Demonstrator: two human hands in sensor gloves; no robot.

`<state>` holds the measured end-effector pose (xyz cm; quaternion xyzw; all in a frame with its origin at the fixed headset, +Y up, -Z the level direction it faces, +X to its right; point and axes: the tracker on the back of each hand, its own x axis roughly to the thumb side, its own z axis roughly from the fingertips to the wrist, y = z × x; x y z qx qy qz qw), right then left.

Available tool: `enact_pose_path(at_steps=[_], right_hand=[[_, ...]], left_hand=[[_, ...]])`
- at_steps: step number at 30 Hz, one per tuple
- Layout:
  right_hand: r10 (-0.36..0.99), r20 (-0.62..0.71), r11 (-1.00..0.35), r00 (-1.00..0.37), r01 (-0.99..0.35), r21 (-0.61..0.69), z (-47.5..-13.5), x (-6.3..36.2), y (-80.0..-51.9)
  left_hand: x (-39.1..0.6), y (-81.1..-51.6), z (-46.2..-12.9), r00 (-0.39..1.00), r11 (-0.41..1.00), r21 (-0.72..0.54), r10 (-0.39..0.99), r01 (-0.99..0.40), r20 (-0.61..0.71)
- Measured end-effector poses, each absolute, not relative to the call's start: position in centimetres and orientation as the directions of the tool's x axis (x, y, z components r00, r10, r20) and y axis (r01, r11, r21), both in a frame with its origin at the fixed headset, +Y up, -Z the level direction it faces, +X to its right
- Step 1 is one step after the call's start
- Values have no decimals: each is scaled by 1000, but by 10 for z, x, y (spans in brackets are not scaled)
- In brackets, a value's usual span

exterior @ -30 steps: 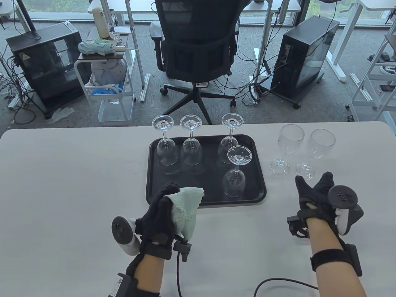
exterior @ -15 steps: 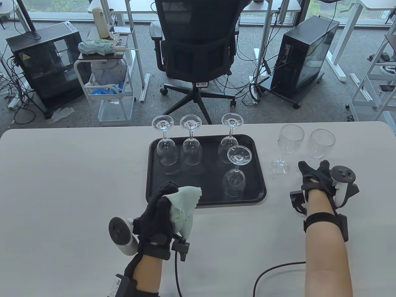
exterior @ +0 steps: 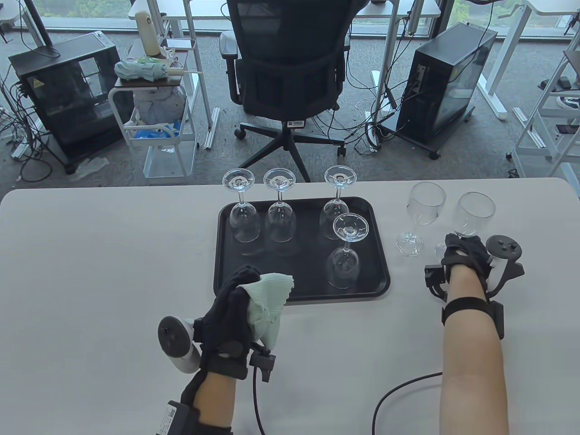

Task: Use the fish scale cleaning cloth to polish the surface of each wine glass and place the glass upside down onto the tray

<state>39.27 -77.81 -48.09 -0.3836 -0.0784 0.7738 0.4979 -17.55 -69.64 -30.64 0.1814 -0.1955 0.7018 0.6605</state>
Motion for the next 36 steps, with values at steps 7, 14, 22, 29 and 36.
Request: enact_pose_path(at_steps=[7, 14, 22, 29, 36], right_hand=[[920, -253, -390, -299, -767, -509, -440, 397, -760], [343, 296, -746, -891, -450, -491, -372, 341, -693], [-156, 390, -874, -908, -57, -483, -298, 213, -675], [-113, 374, -860, -920, -98, -501, -276, 142, -669], [-9, 358, -788, -934, -214, -578, -263, 121, -653]], left_hand=[[-173, -697, -306, -86, -70, -51, 856, -996, 510], [-169, -704, -309, -104, -85, -61, 866, -994, 489], [-162, -698, -304, -102, -79, -66, 849, -995, 518], [-142, -688, -295, -68, -1, -116, 816, -993, 573], [-126, -698, -297, 6, 112, -160, 836, -981, 549]])
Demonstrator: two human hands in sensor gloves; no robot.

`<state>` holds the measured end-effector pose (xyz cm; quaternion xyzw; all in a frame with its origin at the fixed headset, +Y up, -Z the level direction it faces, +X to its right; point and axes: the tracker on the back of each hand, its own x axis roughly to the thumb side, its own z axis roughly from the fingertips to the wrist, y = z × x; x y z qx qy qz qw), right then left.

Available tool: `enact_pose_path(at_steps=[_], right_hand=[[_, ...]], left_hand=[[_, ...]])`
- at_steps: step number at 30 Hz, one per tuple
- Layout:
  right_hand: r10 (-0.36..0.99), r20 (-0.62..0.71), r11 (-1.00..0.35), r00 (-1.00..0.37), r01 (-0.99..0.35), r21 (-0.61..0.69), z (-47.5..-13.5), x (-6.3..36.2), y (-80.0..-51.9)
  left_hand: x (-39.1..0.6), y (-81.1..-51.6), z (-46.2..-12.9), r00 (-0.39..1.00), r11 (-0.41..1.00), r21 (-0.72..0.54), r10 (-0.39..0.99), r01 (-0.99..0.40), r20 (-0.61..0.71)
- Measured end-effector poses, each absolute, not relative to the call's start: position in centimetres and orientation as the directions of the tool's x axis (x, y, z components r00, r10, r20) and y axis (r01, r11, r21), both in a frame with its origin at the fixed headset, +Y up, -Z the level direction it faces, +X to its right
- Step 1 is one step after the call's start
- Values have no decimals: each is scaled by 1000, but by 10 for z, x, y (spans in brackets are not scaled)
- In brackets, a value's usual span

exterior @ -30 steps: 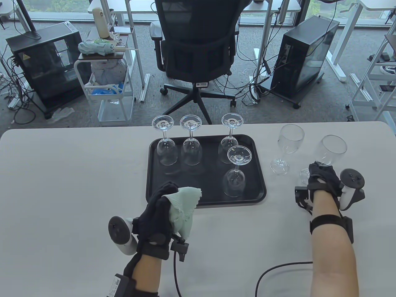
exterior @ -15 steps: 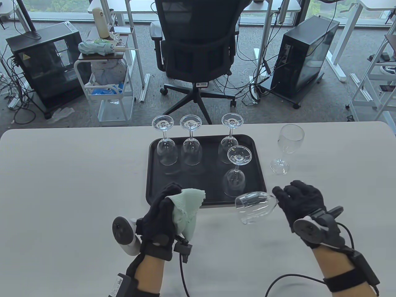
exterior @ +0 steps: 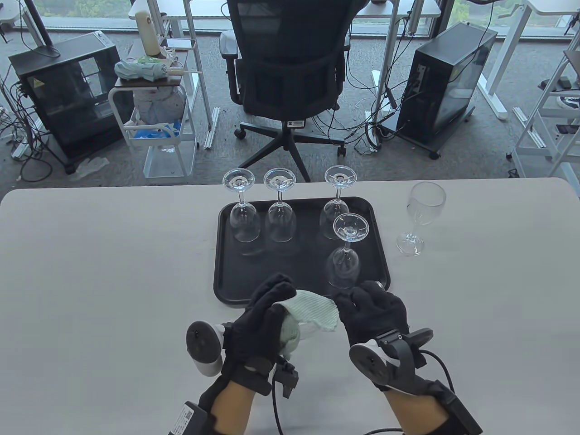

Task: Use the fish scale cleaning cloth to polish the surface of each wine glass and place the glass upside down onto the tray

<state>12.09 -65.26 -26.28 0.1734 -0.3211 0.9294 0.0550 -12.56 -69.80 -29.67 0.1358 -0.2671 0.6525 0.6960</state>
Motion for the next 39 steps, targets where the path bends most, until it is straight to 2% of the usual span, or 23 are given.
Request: enact_pose_path(at_steps=[2, 5, 8, 11, 14, 16, 18, 19, 21, 24, 27, 28, 29, 31, 32, 34, 37, 39], right_hand=[[-56, 338, -764, -939, -178, -620, -259, 121, -656], [-52, 365, -734, -930, -212, -645, -257, 129, -665], [24, 506, -714, -862, -370, -595, -255, 142, -670], [78, 603, -672, -794, -488, -557, -257, 159, -673], [371, 593, -597, -715, -673, -437, -273, 186, -680], [561, 624, -521, -544, -818, -245, -290, 198, -691], [665, 640, -447, -385, -892, -73, -299, 198, -701], [677, 646, -429, -353, -902, -44, -300, 197, -702], [723, 622, -333, -299, -941, -66, -301, 199, -703], [757, 584, -331, -293, -942, -44, -302, 199, -702], [842, 472, -307, -261, -951, 21, -302, 200, -704], [827, 498, -309, -261, -951, 16, -301, 200, -704], [771, 550, -366, -321, -930, -29, -298, 200, -701], [602, 663, -474, -445, -867, -151, -293, 197, -696], [471, 713, -522, -519, -816, -249, -289, 196, -693], [355, 757, -529, -549, -785, -321, -284, 193, -688], [359, 772, -501, -525, -806, -316, -279, 190, -686], [435, 759, -470, -484, -841, -267, -280, 191, -685]], left_hand=[[-122, -703, -297, 24, 136, -176, 850, -975, 526], [-119, -707, -299, 82, 184, -145, 849, -972, 522], [-123, -709, -300, 111, 156, -46, 852, -987, 511], [-130, -710, -302, 53, 90, -55, 875, -994, 482], [-138, -710, -305, 6, 41, -64, 882, -997, 472], [-140, -709, -306, -34, 16, -102, 882, -995, 469], [-139, -709, -306, -29, 26, -112, 885, -993, 465], [-138, -709, -306, -24, 36, -122, 888, -992, 460], [-135, -707, -304, -23, 44, -129, 879, -991, 476], [-128, -702, -299, 5, 94, -138, 843, -986, 538], [-126, -698, -297, 75, 170, -92, 776, -981, 626], [-127, -698, -298, 95, 181, -77, 776, -980, 623], [-128, -699, -300, 80, 184, -110, 790, -977, 607], [-132, -700, -300, 48, 142, -123, 824, -982, 564], [-133, -700, -302, 6, 97, -145, 850, -985, 527], [-135, -701, -304, -49, 58, -210, 880, -976, 473], [-137, -700, -304, -55, 56, -222, 884, -973, 464], [-136, -698, -302, -24, 94, -213, 869, -972, 494]])
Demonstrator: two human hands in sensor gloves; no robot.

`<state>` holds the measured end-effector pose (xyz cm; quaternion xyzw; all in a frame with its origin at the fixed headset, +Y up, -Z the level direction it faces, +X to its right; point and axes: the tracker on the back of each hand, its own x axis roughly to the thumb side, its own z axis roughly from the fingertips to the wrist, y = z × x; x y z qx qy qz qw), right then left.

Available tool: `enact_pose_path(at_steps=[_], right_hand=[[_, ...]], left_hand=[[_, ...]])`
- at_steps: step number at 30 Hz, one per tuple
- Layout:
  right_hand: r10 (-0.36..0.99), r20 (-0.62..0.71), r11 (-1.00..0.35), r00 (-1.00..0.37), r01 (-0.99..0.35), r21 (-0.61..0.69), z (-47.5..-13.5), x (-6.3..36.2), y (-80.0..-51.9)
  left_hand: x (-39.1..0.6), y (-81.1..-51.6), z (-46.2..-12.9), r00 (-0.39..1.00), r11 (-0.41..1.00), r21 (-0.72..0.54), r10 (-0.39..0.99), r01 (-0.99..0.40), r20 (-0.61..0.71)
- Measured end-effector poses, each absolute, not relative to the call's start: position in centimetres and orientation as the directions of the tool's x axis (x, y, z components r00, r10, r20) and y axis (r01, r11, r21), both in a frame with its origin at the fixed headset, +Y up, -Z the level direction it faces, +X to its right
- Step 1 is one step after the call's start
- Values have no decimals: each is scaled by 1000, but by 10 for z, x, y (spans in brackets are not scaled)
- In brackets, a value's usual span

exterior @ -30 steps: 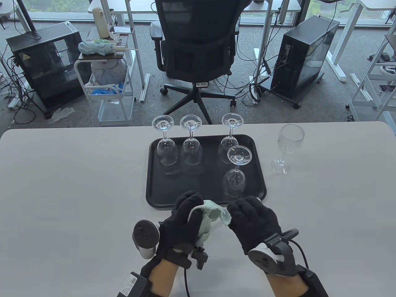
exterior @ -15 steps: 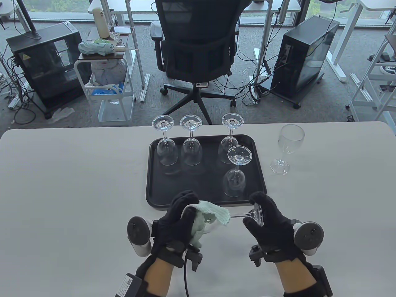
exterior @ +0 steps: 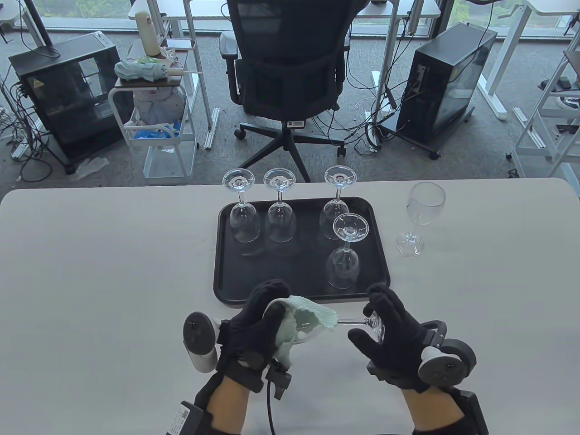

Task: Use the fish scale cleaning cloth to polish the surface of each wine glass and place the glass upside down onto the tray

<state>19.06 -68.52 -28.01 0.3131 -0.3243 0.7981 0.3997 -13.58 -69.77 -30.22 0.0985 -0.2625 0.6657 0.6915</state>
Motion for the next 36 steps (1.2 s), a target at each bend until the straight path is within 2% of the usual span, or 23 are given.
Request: enact_pose_path(at_steps=[2, 4, 6, 8, 9, 11, 12, 13, 16, 18, 20, 22, 23, 25, 27, 29, 30, 32, 36], right_hand=[[559, 702, -436, -441, -876, -203, -284, 193, -688], [712, 604, -391, -359, -916, -83, -288, 195, -694], [666, 646, -413, -373, -905, -97, -290, 196, -694], [550, 700, -499, -456, -851, -163, -289, 194, -693], [446, 739, -546, -506, -807, -223, -286, 193, -691], [331, 764, -556, -554, -768, -317, -283, 192, -688], [316, 766, -546, -560, -768, -336, -281, 192, -687], [338, 762, -538, -552, -778, -325, -282, 192, -687], [559, 704, -444, -438, -875, -193, -288, 193, -697], [650, 667, -395, -365, -911, -114, -292, 193, -703], [596, 693, -441, -405, -887, -139, -290, 193, -701], [462, 734, -528, -498, -819, -224, -286, 191, -697], [383, 756, -545, -530, -791, -278, -284, 189, -694], [340, 769, -544, -541, -780, -309, -282, 188, -692], [409, 755, -504, -512, -817, -282, -284, 188, -694], [567, 704, -450, -428, -877, -170, -290, 192, -697], [669, 640, -418, -378, -903, -97, -295, 195, -700], [749, 582, -376, -317, -926, -21, -298, 197, -704], [599, 667, -488, -444, -862, -135, -296, 196, -702]], left_hand=[[-133, -697, -301, -21, 115, -209, 832, -971, 555], [-133, -696, -299, 44, 157, -146, 813, -977, 580], [-134, -695, -301, 51, 161, -157, 837, -974, 544], [-135, -699, -303, 31, 139, -184, 871, -973, 490], [-137, -702, -305, 11, 101, -181, 897, -978, 441], [-137, -705, -307, -52, 54, -254, 918, -966, 393], [-137, -706, -308, -65, 42, -270, 925, -962, 375], [-138, -705, -307, -68, 39, -268, 923, -963, 378], [-135, -701, -304, -18, 104, -234, 884, -967, 468], [-134, -699, -303, 32, 151, -203, 869, -967, 494], [-136, -700, -304, 25, 145, -216, 878, -966, 478], [-139, -700, -306, 17, 128, -215, 892, -968, 453], [-141, -701, -307, -3, 106, -232, 904, -967, 428], [-142, -702, -308, -38, 71, -262, 921, -962, 387], [-140, -701, -307, -29, 88, -260, 909, -962, 416], [-137, -700, -305, 2, 118, -227, 890, -967, 455], [-135, -699, -303, 15, 140, -203, 856, -969, 517], [-132, -698, -302, 75, 194, -152, 819, -969, 569], [-134, -700, -303, 73, 175, -142, 841, -974, 536]])
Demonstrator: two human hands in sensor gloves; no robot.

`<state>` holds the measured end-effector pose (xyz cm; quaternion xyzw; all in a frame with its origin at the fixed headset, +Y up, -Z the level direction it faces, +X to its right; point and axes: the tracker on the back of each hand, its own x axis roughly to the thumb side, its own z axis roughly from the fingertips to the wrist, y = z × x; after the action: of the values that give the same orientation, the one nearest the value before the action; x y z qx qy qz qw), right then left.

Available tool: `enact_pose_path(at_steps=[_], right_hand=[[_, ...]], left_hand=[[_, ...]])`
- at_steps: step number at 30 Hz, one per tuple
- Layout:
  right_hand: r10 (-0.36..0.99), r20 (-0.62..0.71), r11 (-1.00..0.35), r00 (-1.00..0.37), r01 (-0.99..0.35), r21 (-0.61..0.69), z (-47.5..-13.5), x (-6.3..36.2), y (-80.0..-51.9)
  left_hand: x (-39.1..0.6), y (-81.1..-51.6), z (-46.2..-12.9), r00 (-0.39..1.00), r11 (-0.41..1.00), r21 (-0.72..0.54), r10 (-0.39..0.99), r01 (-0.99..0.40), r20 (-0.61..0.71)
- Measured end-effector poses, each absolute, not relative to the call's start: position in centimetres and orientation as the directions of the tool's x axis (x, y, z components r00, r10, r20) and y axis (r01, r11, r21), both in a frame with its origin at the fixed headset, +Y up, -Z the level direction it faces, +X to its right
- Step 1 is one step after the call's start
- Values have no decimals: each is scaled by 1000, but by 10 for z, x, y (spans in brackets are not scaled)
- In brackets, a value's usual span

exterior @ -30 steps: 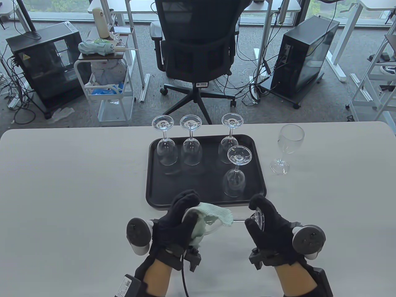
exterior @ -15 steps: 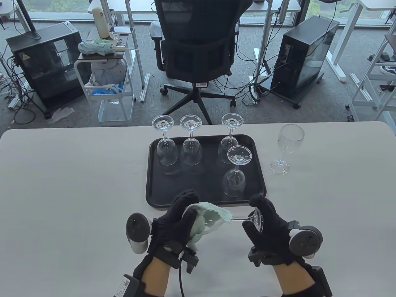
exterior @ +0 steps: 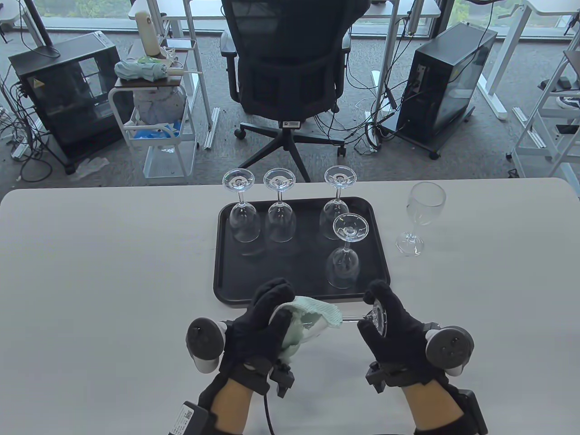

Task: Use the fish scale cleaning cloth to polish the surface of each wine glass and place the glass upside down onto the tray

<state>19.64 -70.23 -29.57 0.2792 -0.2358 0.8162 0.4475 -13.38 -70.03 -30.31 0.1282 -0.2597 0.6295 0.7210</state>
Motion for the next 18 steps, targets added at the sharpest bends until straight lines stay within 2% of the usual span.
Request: enact_pose_path(at_steps=[1, 3, 4, 7, 10, 11, 13, 15, 18], right_hand=[[475, 733, -538, -488, -820, -197, -291, 193, -698], [350, 752, -565, -559, -766, -306, -287, 191, -694], [343, 755, -556, -558, -769, -316, -285, 191, -693], [522, 714, -488, -466, -850, -198, -289, 192, -695], [728, 582, -405, -363, -912, -61, -294, 196, -698], [738, 576, -408, -352, -912, -34, -294, 196, -699], [643, 636, -476, -426, -873, -103, -293, 195, -697], [466, 718, -561, -516, -800, -211, -289, 192, -694], [359, 748, -565, -558, -768, -302, -285, 191, -692]], left_hand=[[-136, -702, -305, 35, 135, -171, 871, -976, 491], [-138, -706, -307, -25, 76, -232, 914, -970, 405], [-138, -706, -307, -44, 63, -246, 913, -967, 406], [-136, -704, -305, -10, 101, -223, 894, -970, 448], [-132, -702, -302, 23, 141, -178, 840, -974, 542], [-133, -701, -302, 50, 157, -151, 837, -976, 545], [-134, -702, -302, 31, 141, -168, 846, -976, 533], [-137, -704, -304, 26, 120, -161, 872, -980, 489], [-137, -706, -305, -18, 86, -210, 893, -974, 450]])
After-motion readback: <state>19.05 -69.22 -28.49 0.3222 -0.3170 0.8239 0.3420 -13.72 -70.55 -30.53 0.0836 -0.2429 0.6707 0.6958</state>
